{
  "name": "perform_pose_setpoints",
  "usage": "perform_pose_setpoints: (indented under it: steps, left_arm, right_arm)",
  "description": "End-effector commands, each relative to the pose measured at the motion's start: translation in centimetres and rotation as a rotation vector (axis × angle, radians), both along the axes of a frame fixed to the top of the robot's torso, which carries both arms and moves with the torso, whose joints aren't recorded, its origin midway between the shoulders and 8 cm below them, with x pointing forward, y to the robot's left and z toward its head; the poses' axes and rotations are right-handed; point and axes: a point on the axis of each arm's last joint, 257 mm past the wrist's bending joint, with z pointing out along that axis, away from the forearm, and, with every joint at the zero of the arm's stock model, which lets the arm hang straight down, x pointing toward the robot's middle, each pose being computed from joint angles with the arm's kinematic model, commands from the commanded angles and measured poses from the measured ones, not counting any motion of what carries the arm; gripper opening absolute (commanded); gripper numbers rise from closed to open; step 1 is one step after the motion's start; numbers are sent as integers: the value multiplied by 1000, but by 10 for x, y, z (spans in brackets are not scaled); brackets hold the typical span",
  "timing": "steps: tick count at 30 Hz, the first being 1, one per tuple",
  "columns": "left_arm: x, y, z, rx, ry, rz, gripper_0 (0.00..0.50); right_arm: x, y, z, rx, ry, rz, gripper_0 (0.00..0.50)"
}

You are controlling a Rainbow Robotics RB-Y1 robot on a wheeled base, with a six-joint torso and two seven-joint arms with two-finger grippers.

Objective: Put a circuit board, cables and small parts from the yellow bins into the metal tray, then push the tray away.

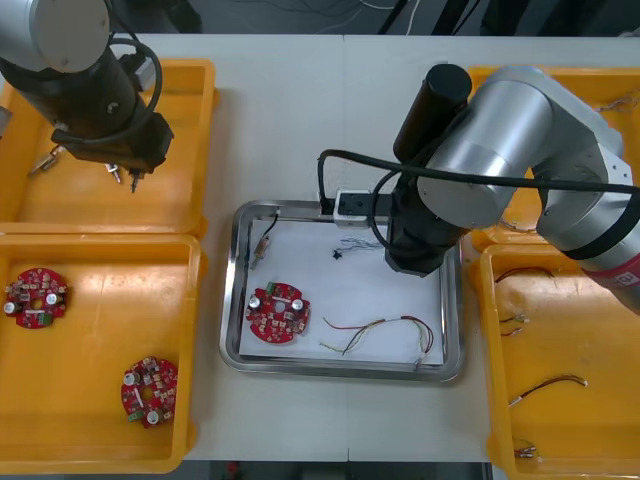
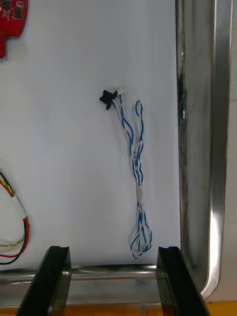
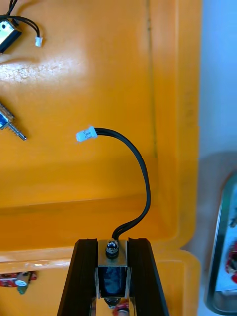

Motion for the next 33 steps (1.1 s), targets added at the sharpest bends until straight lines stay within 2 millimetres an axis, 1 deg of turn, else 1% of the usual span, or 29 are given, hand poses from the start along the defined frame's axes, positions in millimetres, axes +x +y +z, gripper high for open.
perform_pose_setpoints:
  steps: [1,2,4,5,6,7,8,10,11,12,14,16,17,19,21,23,24,25,32,33]
  left_arm:
    - [-6,-27,16,-114,-58,94,0]
    - [-7,-28,16,-118,-59,95,0]
    - [-10,-42,15,-145,-65,97,0]
    - [-11,-48,15,-156,-68,95,0]
    - [-11,-48,15,-156,-68,95,0]
    - [-13,-58,15,-167,-76,91,0]
    - [-13,-65,17,-172,-85,89,0]
    - [-14,-71,16,-177,-87,89,0]
    - [-17,-79,16,-188,-90,90,0]
    - [-18,-82,16,-191,-91,89,0]
    - [-21,-93,15,-205,-91,88,0]
    - [-23,-98,14,-208,-91,83,0]
    - [-25,-107,12,-206,-96,70,0]
    - [-28,-116,9,-204,-94,59,0]
    - [-29,-122,6,-199,-96,56,0]
    - [-32,-131,2,-192,-98,48,0]
    - [-33,-133,1,-190,-98,46,0]
    - [-35,-138,-2,-188,-97,43,0]
    - [-48,-166,-16,-200,-77,52,0]
    - [-51,-170,-21,-187,-72,45,0]
  right_arm:
    - [-4,9,36,99,17,-59,500]
    - [-5,7,37,100,21,-68,500]
    - [-5,-7,48,107,39,-122,500]
    - [-2,-11,55,127,37,-148,500]
    - [-2,-11,55,127,37,-148,500]
    - [5,-14,70,182,20,-202,500]
    - [10,-16,79,217,12,-238,500]
    - [13,-18,87,249,5,-266,500]
    - [19,-22,100,298,-13,-316,500]
    - [21,-24,105,314,-20,-332,500]
    - [29,-37,122,373,-50,-410,500]
    - [33,-44,129,394,-66,-446,500]
    - [38,-55,139,428,-87,-508,500]
    - [43,-69,147,457,-104,-580,500]
    - [46,-81,150,476,-113,-641,500]
    - [49,-98,153,502,-126,-730,500]
    - [50,-102,153,510,-129,-753,500]
    - [50,-111,153,523,-130,-796,500]
    - [46,-158,149,600,-119,-1005,500]
    - [44,-166,149,611,-120,-1033,500]
